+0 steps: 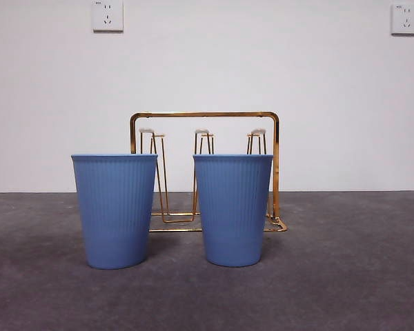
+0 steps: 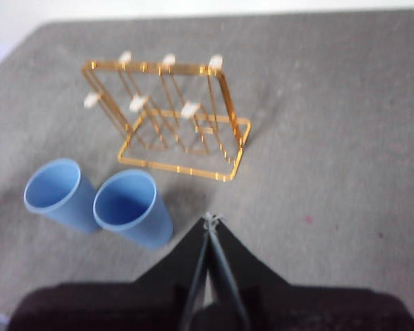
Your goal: Pick up cup 1,put cup 1 in the cup rack,pick up cup 2,put cup 2 in the cup rack
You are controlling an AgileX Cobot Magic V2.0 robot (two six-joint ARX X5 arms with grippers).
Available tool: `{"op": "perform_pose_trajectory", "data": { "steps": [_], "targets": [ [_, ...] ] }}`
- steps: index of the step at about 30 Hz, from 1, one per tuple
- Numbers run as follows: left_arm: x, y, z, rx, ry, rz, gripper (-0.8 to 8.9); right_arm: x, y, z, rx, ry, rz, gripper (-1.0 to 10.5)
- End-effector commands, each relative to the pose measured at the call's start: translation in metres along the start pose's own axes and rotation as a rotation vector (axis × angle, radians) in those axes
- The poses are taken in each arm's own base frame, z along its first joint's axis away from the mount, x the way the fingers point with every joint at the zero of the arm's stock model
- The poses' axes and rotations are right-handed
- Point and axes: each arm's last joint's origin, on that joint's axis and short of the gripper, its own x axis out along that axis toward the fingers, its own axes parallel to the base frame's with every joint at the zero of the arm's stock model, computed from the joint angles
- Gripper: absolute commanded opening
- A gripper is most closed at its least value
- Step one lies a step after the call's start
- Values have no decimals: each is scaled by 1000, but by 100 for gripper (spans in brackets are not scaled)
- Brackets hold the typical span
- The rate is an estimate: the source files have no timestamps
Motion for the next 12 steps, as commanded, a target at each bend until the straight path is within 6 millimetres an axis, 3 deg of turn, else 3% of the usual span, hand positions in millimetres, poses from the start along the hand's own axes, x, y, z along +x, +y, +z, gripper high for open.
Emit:
{"op": "perform_pose_trajectory", "data": {
  "steps": [1,12],
  "targets": [
    [-4,-5,6,41,11,-11,-7,-2,1,5,-33,60,6,-8],
    [-1,-7,9,10,103,-49,0,0,2,4,-14,150,84,1]
  ]
}}
